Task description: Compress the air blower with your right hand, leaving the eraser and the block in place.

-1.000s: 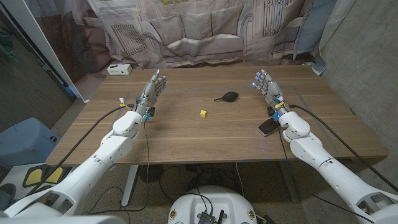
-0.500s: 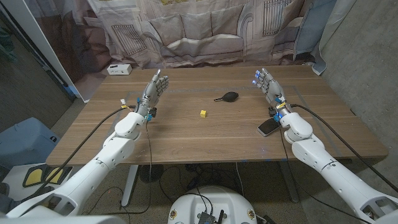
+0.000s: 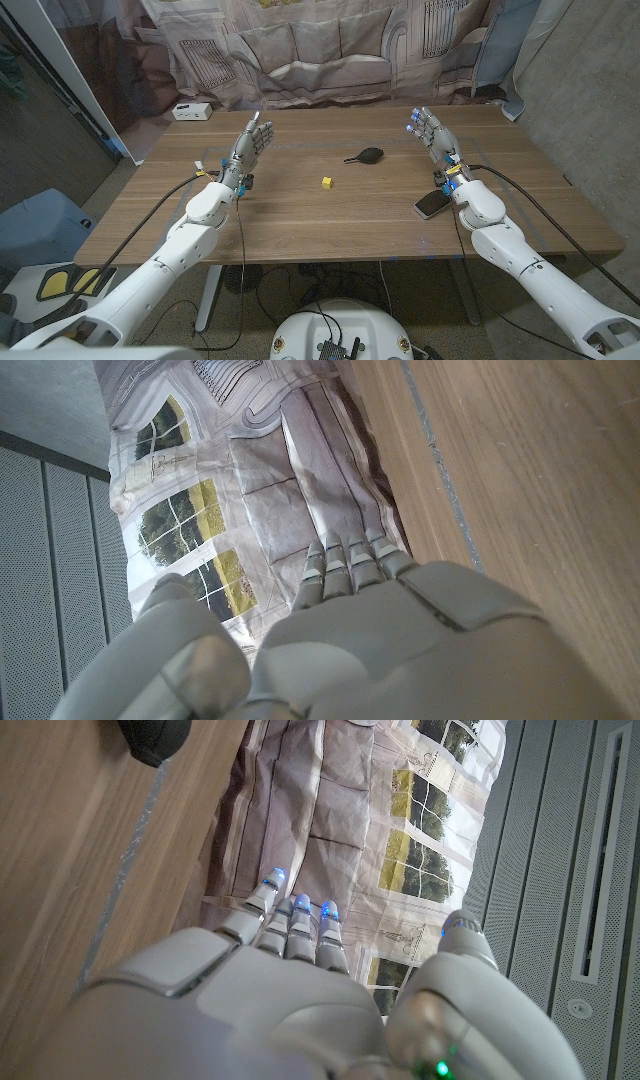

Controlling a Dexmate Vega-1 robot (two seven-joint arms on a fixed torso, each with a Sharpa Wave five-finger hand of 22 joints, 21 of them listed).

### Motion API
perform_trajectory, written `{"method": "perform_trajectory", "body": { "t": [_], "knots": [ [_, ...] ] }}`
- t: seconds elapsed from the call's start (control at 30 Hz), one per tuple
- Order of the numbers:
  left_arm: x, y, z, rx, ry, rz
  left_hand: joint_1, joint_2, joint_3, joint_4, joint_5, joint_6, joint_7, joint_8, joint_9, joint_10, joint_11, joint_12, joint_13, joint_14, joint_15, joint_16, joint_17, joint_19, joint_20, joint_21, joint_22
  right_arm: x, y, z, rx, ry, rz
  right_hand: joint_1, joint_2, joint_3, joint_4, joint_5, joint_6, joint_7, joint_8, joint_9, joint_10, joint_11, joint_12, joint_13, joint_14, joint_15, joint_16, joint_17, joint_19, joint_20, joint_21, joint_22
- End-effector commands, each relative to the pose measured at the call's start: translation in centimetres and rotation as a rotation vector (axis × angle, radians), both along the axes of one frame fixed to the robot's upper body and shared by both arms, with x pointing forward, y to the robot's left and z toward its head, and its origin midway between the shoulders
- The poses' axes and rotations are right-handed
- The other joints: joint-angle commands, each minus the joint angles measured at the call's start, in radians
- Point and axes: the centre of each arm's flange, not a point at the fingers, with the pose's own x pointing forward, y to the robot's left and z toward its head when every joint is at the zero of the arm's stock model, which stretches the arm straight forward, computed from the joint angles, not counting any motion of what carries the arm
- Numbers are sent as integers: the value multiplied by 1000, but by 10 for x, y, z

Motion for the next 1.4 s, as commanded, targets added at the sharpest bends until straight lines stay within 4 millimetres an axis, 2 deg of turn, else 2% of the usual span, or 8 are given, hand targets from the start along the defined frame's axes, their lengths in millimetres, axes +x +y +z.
{"method": "perform_trajectory", "body": {
  "t": [0.03, 0.13, 0.3, 0.43, 0.9, 1.1, 1.3, 1.4],
  "knots": [
    [-6, 3, 5, 61, -2, 8, 6, -2, -1, -5, 0, 3, -4, -3, 5, 5, -1, -2, 2, 3, -4, 0, 5, 1, 12, 2, 3, -4, 8, 4, -31, -52, -41, 8, -2, 0, -4, 3, -5, -1, -3, 5, -3, 5, -4, 3, -10, 0, -5, 1, -16, 2, -11, 3],
    [-6, 3, 9, 65, -18, 5, 6, -1, -1, -6, 0, 0, -5, -5, 5, 2, -1, -4, 2, 1, -3, -2, 5, 0, 13, 0, 3, -7, 9, 4, -15, -68, -68, 3, -3, -5, -2, 4, 18, -9, 4, 5, 29, 1, 4, 3, 6, -5, -3, 2, -98, -3, -45, 4],
    [-4, 2, 10, 63, -24, 0, 6, -1, -1, -7, -1, 2, -6, -5, 5, 3, 0, -4, 2, 3, -3, -2, 5, -1, 14, -1, 3, -12, 9, 7, -51, -80, -116, 2, -3, -6, -2, 6, 42, -8, 9, 5, 30, 0, 0, 3, -38, -12, -23, 1, -155, -16, -59, 5],
    [-3, 2, 10, 62, -28, 1, 7, -1, -1, -8, -1, 6, -4, -5, 5, 5, 1, -4, 2, 5, -4, -2, 5, -1, 15, -2, 3, -15, 9, 8, -72, -84, -143, 2, -4, -7, -3, 6, 54, -9, 12, 5, 39, -9, 2, 3, -37, -16, -22, 0, -177, -24, -61, 5],
    [-6, 5, 6, 58, -40, 6, 9, 1, -1, -11, -1, 22, -3, -2, 6, 23, 1, -1, 1, 20, -3, -1, 5, 6, 19, -3, 3, -20, 7, 17, -194, -104, -250, 14, 2, -2, -8, 9, 40, -12, 2, 5, 16, -12, -11, 3, -41, -22, -24, -2, -149, -34, -44, 4],
    [-9, 5, 4, 63, -39, 8, 9, 3, -1, -12, -2, 40, -4, 2, 6, 29, 1, 0, 1, 27, -5, -1, 5, 10, 22, -3, 3, -23, 9, 19, -254, -114, -322, 24, 3, 0, -12, 10, 7, -32, -12, 5, -22, -28, -24, 3, -38, -15, -22, -2, -139, -18, -39, 4],
    [-12, 6, 2, 65, -41, 14, 10, 3, -1, -13, -2, 44, -3, 2, 6, 33, 2, 0, 1, 30, -4, -2, 5, 12, 23, -4, 3, -25, 12, 20, -286, -126, -356, 27, 1, 0, -12, 9, 1, -35, -12, 5, -63, -47, -35, 3, -65, -18, -31, -2, -147, -13, -42, 4],
    [-13, 7, 1, 64, -39, 15, 10, 3, -1, -13, -2, 46, -4, 2, 6, 34, 2, 0, 1, 31, -2, -2, 5, 13, 24, -4, 3, -25, 14, 20, -296, -125, -365, 28, 1, 0, -12, 9, -29, -44, -21, 4, -72, -46, -35, 3, -74, -15, -33, -2, -150, -6, -42, 4]
  ]
}}
